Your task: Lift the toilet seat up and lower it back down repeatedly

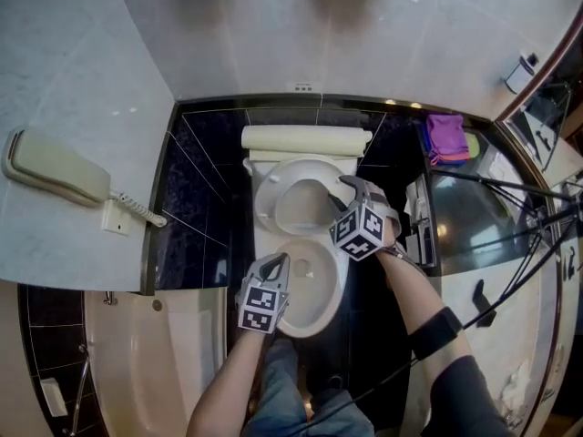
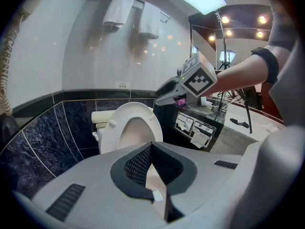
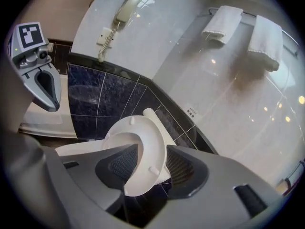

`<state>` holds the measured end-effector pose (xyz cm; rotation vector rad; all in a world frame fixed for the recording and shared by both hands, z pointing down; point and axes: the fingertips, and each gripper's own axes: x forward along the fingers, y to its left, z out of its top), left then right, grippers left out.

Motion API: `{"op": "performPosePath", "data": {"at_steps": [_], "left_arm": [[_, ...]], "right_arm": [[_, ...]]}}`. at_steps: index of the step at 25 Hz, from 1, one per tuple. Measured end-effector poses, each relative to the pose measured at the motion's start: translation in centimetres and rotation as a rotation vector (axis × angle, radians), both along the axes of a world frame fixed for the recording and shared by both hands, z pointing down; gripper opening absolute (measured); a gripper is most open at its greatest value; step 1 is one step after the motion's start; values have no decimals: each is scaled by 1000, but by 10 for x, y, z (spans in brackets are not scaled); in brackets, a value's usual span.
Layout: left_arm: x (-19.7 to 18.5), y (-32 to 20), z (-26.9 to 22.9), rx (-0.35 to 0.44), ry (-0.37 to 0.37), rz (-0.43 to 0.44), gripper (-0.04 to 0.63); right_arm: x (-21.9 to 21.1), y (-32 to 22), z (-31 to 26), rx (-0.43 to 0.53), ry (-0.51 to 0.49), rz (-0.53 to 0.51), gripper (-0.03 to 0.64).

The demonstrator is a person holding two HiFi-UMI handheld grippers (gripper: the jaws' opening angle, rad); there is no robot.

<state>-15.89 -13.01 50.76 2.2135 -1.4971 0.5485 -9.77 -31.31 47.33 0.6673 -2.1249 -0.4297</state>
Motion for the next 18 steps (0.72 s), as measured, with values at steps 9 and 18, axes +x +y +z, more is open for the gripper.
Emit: {"op": "performPosePath", "data": {"at_steps": [9,18], "left_arm": [[-5,-35,30,-13,26,2,-8],[-25,-42,49,-32,53,-26,-8]], "right_arm": [[-45,-69,32,86,142,-93,175],[-69,-83,51,126,236,-176,94]]}}
